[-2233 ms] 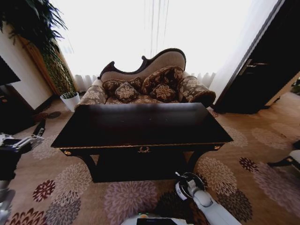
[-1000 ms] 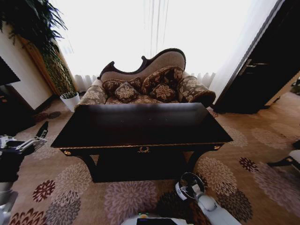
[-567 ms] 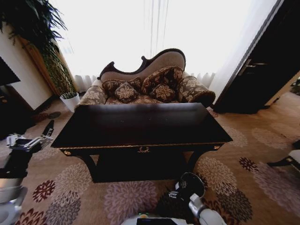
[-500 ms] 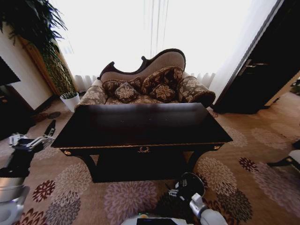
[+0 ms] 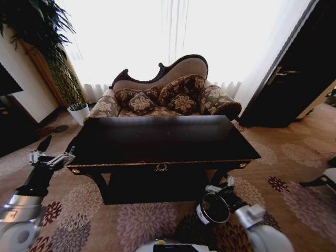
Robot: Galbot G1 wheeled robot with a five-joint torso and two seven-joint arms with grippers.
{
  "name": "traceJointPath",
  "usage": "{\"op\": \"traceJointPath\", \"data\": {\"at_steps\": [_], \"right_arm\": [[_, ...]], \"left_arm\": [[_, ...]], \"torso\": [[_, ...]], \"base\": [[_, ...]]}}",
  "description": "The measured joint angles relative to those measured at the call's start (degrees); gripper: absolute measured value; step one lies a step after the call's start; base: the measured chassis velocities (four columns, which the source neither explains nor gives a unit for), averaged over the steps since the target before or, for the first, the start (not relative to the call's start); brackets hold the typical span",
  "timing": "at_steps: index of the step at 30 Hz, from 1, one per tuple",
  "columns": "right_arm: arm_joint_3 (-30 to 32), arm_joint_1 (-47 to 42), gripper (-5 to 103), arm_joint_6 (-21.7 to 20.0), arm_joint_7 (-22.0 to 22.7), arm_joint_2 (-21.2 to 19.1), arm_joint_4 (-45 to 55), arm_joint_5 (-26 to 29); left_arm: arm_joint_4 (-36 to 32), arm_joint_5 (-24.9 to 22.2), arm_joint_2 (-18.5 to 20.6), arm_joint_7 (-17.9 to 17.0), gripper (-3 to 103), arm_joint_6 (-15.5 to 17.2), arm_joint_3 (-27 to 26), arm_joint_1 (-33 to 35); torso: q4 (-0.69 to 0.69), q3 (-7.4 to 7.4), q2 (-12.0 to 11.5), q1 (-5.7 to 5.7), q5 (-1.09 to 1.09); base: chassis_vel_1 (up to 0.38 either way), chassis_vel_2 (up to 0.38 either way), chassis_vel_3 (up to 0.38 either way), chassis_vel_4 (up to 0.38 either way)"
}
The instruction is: Move to the front of the table and place the trash on the table into the trash bin.
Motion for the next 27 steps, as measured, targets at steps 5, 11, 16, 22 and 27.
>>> {"op": "traceJointPath", "data": {"at_steps": [5, 11, 16, 22, 27], "right_arm": [[1.36, 3.82, 100, -0.48, 6.01, -1.54, 3.25, 8.04], [-0.52, 8.3, 100, 0.12, 10.33, -2.76, 2.91, 11.45], [-0.64, 9.41, 100, 0.2, 10.55, -2.95, 1.8, 11.92], [-1.15, 9.94, 100, 0.79, 9.88, -2.69, 1.15, 11.88], [-1.29, 10.07, 100, 0.87, 9.17, -2.58, 0.94, 11.52]], "left_arm": [[0.29, 1.24, 0.48, -1.17, 100, -0.21, -0.06, 1.47], [1.19, 1.31, 1.08, -8.65, 100, 4.31, -1.2, 2.61], [2.17, 1.14, 1.49, -11.75, 100, 6.93, -2.23, 2.8], [0.94, 1.04, 1.11, -10.73, 100, 7.02, -2.41, 3.28], [0.57, 1.05, 0.79, -10.45, 100, 6.91, -2.79, 3.34]], "torso": [[0.01, 0.0, 0.0, 0.0, -0.02], [0.01, 0.0, 0.0, 0.0, -0.01], [0.01, 0.0, 0.0, 0.0, -0.02], [0.01, 0.0, 0.0, 0.0, 0.0], [0.01, 0.0, 0.0, 0.0, -0.02]], "base": [[0.0, 0.0, 0.0, 0.0], [0.0, 0.0, 0.0, 0.0], [0.0, 0.0, 0.0, 0.0], [0.0, 0.0, 0.0, 0.0], [0.0, 0.0, 0.0, 0.0]]}}
